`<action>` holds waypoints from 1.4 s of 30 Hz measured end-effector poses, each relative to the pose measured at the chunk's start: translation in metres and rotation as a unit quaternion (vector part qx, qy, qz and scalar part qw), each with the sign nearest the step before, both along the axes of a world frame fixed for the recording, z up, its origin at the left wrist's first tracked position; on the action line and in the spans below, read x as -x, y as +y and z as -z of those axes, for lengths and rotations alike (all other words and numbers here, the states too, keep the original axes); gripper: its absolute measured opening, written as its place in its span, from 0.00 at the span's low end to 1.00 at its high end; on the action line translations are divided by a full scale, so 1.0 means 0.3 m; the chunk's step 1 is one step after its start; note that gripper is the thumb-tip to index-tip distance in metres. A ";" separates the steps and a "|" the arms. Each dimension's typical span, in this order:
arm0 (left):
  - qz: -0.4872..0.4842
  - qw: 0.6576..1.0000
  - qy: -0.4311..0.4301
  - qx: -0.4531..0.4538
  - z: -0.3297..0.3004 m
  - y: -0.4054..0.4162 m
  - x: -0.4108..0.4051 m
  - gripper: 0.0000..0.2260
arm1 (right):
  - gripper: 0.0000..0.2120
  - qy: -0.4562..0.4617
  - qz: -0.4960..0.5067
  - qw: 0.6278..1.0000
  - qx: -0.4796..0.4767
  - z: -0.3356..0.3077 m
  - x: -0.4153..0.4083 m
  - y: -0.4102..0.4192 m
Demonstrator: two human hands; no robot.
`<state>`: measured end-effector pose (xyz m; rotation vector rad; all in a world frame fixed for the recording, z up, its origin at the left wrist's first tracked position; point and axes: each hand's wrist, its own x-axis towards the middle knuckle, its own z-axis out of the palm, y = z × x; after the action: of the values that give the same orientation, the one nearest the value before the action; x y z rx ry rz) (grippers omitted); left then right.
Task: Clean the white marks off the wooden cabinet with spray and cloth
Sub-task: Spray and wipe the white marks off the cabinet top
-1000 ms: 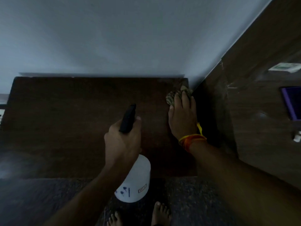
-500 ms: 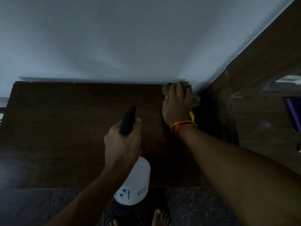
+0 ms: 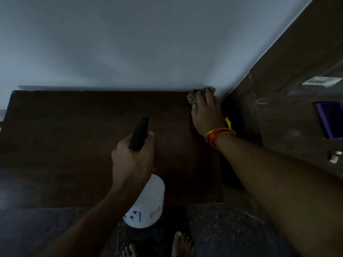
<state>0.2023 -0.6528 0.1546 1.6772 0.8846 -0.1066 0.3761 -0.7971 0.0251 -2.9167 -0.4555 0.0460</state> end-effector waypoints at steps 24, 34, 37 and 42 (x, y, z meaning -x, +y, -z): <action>0.034 0.996 -0.067 -0.047 -0.012 0.006 0.507 0.14 | 0.24 0.013 0.101 0.994 0.035 -0.021 0.863 -0.111; 0.033 0.993 -0.086 -0.067 -0.026 0.030 0.625 0.13 | 0.25 0.085 -0.075 0.993 0.027 0.008 0.989 0.172; 0.035 0.992 -0.094 -0.077 -0.027 0.007 0.653 0.13 | 0.24 0.067 -0.084 0.993 0.055 -0.016 0.976 0.086; 0.031 0.993 -0.090 -0.064 -0.027 -0.052 0.694 0.13 | 0.19 0.035 -0.034 0.995 0.082 -0.045 0.910 -0.128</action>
<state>-0.0059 -0.6683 0.1627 1.8033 0.7176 0.0599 0.1030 -0.8355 0.0385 -3.0462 -0.5628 0.2049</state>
